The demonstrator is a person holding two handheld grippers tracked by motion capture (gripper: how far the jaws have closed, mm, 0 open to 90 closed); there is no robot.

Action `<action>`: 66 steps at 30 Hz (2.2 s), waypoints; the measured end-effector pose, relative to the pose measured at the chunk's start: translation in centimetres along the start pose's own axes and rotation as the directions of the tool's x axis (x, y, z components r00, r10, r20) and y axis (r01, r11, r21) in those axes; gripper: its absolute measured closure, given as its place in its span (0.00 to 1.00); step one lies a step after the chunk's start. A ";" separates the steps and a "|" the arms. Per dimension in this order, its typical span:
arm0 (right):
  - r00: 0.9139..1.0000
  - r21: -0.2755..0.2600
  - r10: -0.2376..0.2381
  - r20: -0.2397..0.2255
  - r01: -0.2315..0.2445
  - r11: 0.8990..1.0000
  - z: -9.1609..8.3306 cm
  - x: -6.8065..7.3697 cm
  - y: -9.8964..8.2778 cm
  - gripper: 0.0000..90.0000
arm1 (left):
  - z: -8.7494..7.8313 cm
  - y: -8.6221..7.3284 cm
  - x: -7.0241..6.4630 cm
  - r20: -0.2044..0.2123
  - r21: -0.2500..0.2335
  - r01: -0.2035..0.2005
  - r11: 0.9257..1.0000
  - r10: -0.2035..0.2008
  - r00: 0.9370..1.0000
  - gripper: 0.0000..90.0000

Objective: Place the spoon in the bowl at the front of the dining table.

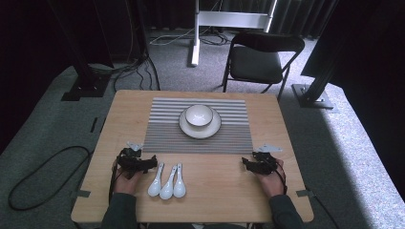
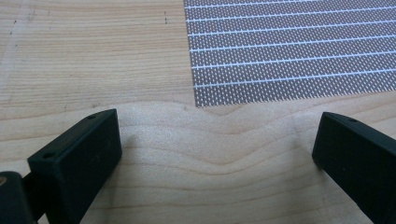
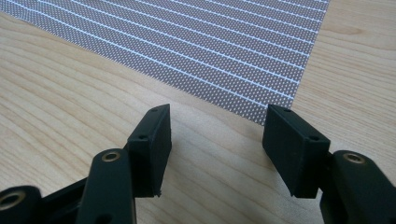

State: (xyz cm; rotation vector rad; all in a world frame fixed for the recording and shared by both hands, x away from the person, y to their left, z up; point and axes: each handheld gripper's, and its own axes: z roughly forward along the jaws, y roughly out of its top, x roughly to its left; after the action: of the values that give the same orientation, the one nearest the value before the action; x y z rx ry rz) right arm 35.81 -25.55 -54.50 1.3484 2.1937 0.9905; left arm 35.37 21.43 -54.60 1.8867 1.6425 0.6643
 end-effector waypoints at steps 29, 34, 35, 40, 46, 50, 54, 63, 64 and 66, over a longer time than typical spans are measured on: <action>1.000 0.018 0.030 -0.004 -0.030 0.999 -0.3 -0.4 0.2 0.48 | 0.0 0.0 0.1 0.006 0.000 -0.006 1.000 0.006 1.000 0.02; 1.000 0.009 0.018 -0.008 -0.018 1.000 -0.5 -0.1 0.3 0.48 | 0.0 0.0 0.1 0.006 -0.001 -0.006 1.000 0.006 1.000 0.02; 1.000 0.005 0.016 -0.012 -0.016 1.000 -0.6 0.0 0.4 0.48 | 0.0 0.0 0.1 0.006 -0.001 -0.006 1.000 0.006 1.000 0.02; 0.999 -0.014 0.036 -0.041 -0.036 0.999 -0.8 0.4 0.7 0.48 | 0.0 0.0 0.1 0.006 -0.001 -0.005 1.000 0.005 1.000 0.02; 0.998 -0.025 0.024 -0.050 -0.025 0.999 -1.0 1.0 1.0 0.48 | 0.0 0.0 0.1 0.006 -0.001 -0.005 1.000 0.005 1.000 0.02; 0.998 -0.033 0.016 -0.064 -0.018 0.999 -1.1 1.5 1.2 0.48 | 0.0 0.0 0.1 0.006 -0.001 -0.005 1.000 0.005 1.000 0.02; 0.997 -0.043 0.010 -0.079 -0.014 0.999 -1.4 2.1 1.5 0.48 | 0.0 0.0 0.1 0.006 -0.001 -0.007 1.000 0.007 1.000 0.02; 0.993 -0.053 -0.001 -0.115 -0.005 0.999 -1.5 3.2 2.0 0.48 | 0.0 0.0 0.1 0.006 -0.001 -0.006 1.000 0.006 1.000 0.02; 0.993 -0.055 -0.005 -0.118 -0.002 0.998 -1.5 3.4 2.0 0.48 | 0.0 0.0 0.1 0.006 -0.001 -0.006 1.000 0.006 1.000 0.02; 0.992 -0.056 -0.009 -0.122 0.002 0.998 -1.5 3.6 2.1 0.48 | 0.0 0.0 0.1 0.006 -0.001 -0.006 1.000 0.006 1.000 0.02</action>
State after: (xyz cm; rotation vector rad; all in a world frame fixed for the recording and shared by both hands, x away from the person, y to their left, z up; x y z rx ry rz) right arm 34.48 -22.30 -51.83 1.2880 2.2387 1.1520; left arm 35.42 21.53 -54.61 1.8912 1.6330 0.6609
